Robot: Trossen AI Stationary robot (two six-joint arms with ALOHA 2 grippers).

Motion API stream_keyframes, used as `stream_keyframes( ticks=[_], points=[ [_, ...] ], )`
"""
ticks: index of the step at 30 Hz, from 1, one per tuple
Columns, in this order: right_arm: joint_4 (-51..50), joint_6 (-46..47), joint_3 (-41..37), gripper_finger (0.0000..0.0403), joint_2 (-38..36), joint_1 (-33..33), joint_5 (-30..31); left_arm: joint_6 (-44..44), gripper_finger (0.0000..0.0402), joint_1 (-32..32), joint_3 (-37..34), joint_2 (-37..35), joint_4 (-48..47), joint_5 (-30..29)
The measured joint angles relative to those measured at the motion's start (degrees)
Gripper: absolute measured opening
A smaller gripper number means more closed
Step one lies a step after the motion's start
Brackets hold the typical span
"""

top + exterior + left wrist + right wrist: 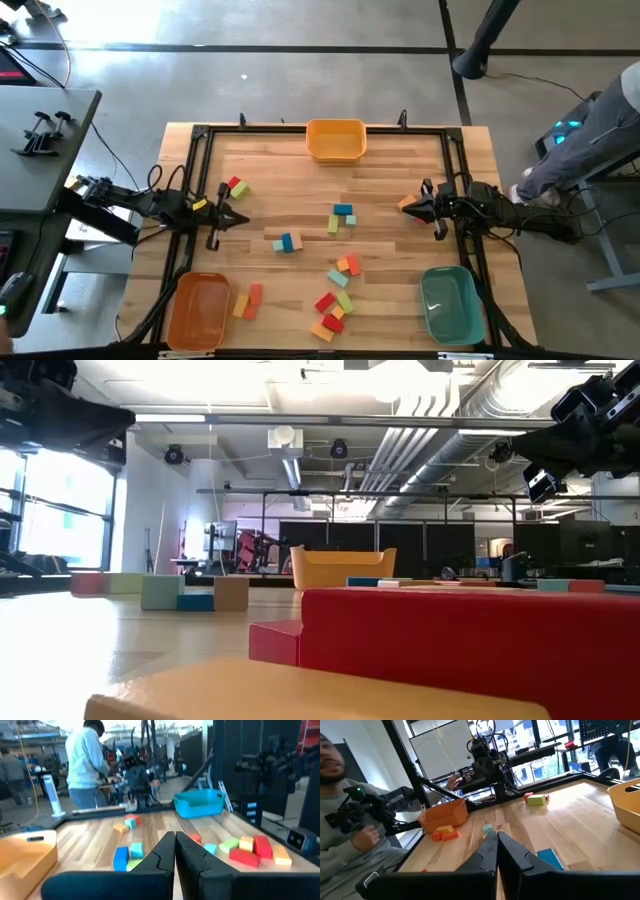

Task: Sort blocks by size
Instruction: Put the large orange rectangle block into the green bin

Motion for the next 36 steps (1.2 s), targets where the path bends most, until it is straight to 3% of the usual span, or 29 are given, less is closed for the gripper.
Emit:
stream_keyframes(
  ticks=[30, 36],
  points=[
    [0.00, 0.00, 0.00, 0.0000, 0.00, -0.02, 0.00, -1.32, 0.0000, -0.01, 0.02, 0.00, 0.35, 0.01],
    [0.00, -3.74, 0.00, 0.0000, 0.00, -0.02, 0.00, -1.32, 0.0000, -0.01, 0.02, 0.00, 0.35, 0.01]
  ],
)
